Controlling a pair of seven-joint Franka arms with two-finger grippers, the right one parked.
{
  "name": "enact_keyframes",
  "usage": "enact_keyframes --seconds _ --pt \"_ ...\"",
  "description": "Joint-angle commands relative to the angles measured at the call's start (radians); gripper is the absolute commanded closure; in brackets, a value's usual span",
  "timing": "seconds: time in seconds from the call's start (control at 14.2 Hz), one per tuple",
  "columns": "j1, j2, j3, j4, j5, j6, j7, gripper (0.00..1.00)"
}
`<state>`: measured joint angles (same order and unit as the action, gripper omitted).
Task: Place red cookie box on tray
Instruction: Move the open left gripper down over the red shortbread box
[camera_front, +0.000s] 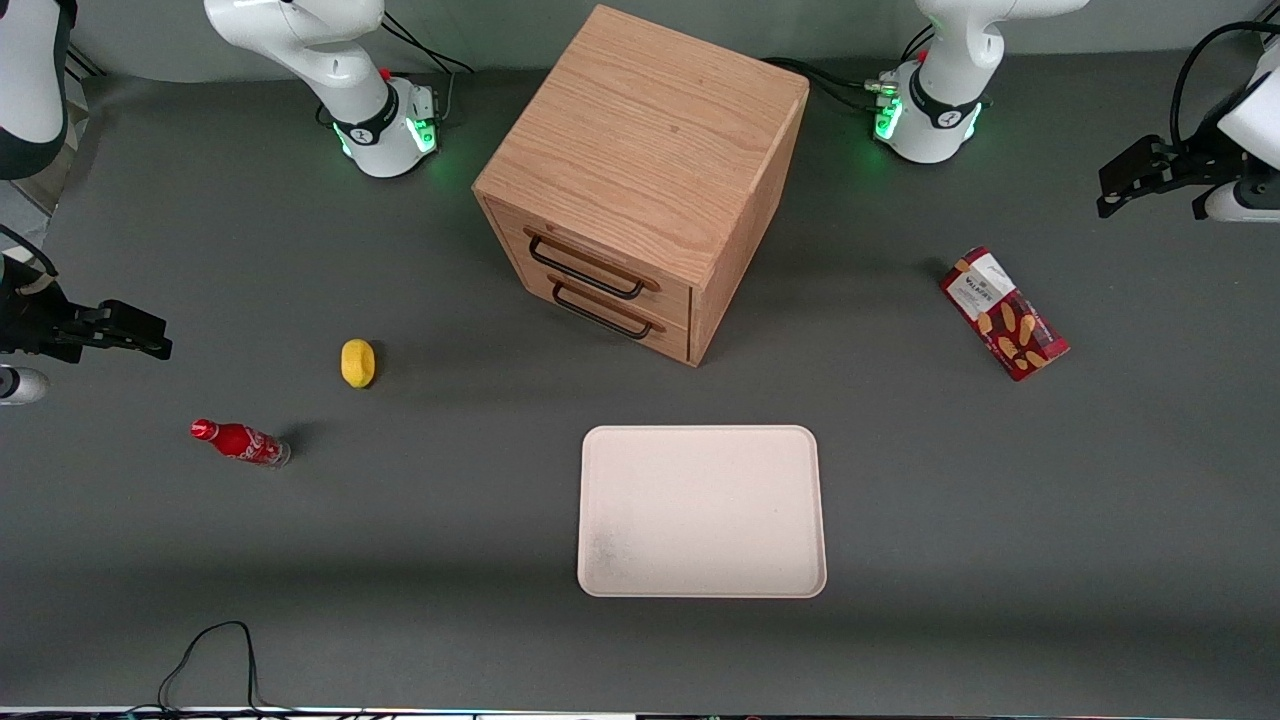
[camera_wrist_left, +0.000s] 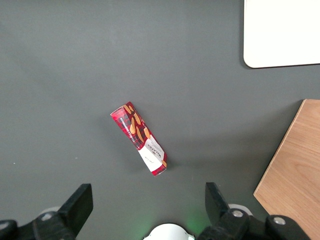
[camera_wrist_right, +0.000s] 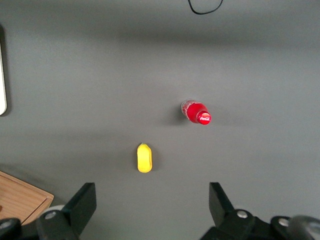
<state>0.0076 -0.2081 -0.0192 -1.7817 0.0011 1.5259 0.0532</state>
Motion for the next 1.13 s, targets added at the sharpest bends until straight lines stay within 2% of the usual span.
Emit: enact_keyframes --seconds 0.0,0.28,0.42,0.56,0.7,1.06 --pt "0.005 0.003 0.004 0.010 -0.018 -0.035 0.040 0.00" --pt "0.005 0.041 0.007 -0.036 -0.009 0.014 0.040 0.00" --pt "0.006 0.049 0.013 -0.141 0.010 0.104 0.036 0.00" --pt "0.009 0.041 0.065 -0.327 0.046 0.294 0.039 0.00" --pt "0.009 0.035 0.134 -0.505 0.043 0.501 0.040 0.00" --pt "0.009 0.114 0.231 -0.722 0.031 0.862 -0.019 0.01"
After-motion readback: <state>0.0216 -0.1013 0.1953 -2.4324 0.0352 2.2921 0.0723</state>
